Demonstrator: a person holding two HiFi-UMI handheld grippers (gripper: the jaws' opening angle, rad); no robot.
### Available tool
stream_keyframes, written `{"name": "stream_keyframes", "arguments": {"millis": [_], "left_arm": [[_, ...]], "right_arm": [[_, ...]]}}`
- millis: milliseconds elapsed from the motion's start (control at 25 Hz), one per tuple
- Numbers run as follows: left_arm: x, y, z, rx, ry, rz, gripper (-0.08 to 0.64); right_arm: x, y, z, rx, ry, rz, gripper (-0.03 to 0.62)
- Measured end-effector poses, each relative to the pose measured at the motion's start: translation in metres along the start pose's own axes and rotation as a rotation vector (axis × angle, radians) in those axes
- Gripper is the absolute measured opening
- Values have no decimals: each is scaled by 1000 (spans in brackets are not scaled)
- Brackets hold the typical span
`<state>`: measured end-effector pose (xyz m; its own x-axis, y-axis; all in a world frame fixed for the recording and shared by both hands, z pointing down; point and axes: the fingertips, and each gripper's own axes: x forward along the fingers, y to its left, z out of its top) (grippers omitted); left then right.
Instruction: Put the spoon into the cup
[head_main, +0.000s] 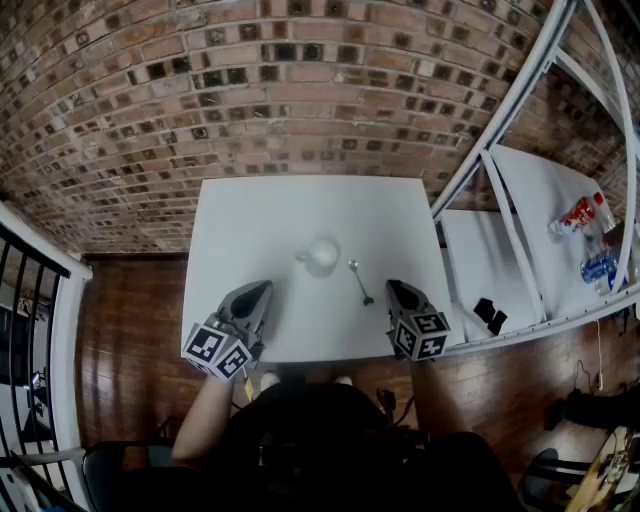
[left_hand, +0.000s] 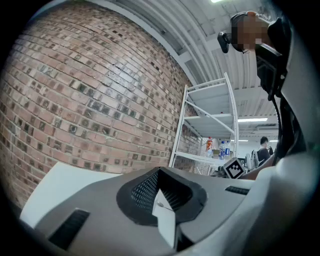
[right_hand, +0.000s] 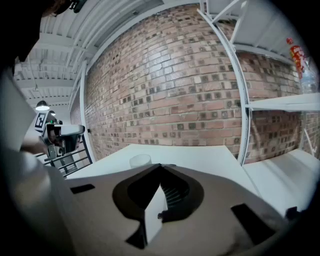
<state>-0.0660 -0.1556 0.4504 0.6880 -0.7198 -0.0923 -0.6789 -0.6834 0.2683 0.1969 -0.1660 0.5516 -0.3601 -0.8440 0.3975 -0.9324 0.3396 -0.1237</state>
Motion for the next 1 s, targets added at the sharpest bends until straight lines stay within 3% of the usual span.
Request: {"name": "stream_keyframes", "arguments": {"millis": [120, 480, 720, 1000], "left_arm": [[3, -1, 6, -2, -9, -13, 5], [-19, 14, 5, -3, 8, 58, 3], [-37, 21, -2, -4, 47, 111, 5], [-49, 24, -10, -11, 73, 146, 3]], "right_arm": [[19, -7, -20, -39, 67, -3, 6], [58, -16, -100, -54, 300, -34, 172], [71, -17, -132, -70, 381, -62, 176], [76, -16, -147, -62, 408, -79, 176]]}}
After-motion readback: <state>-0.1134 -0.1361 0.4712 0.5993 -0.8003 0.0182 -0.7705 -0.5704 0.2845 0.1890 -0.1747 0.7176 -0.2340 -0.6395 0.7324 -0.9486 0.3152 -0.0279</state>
